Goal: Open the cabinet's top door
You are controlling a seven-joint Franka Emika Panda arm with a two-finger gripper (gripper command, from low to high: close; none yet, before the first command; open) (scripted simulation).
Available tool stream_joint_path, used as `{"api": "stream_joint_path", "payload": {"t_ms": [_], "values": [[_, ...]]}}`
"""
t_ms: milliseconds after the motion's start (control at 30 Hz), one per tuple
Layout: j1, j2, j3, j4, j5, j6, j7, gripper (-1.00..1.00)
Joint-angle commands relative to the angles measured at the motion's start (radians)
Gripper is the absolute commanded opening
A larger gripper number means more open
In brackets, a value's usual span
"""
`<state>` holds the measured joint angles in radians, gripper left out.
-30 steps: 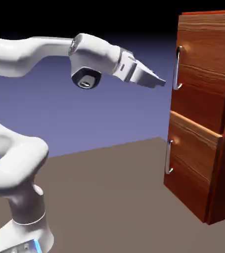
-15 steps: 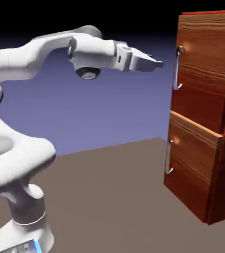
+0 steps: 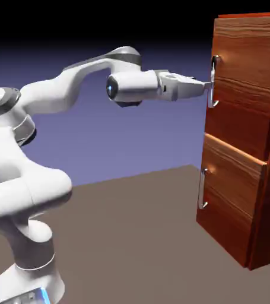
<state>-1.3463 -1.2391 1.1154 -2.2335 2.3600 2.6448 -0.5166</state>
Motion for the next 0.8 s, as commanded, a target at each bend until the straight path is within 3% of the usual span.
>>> {"api": "stream_joint_path", "payload": {"t_ms": [0, 100, 133, 767], "values": [[-0.034, 0.005, 0.017, 0.032, 0.009, -0.001, 0.001, 0.00], [-0.118, 0.019, 0.058, 0.109, 0.032, -0.002, 0.004, 0.00], [-0.118, 0.019, 0.058, 0.109, 0.032, -0.002, 0.004, -1.00], [0.101, 0.167, -0.340, -0.300, -0.116, -0.785, -0.305, -1.00]]}}
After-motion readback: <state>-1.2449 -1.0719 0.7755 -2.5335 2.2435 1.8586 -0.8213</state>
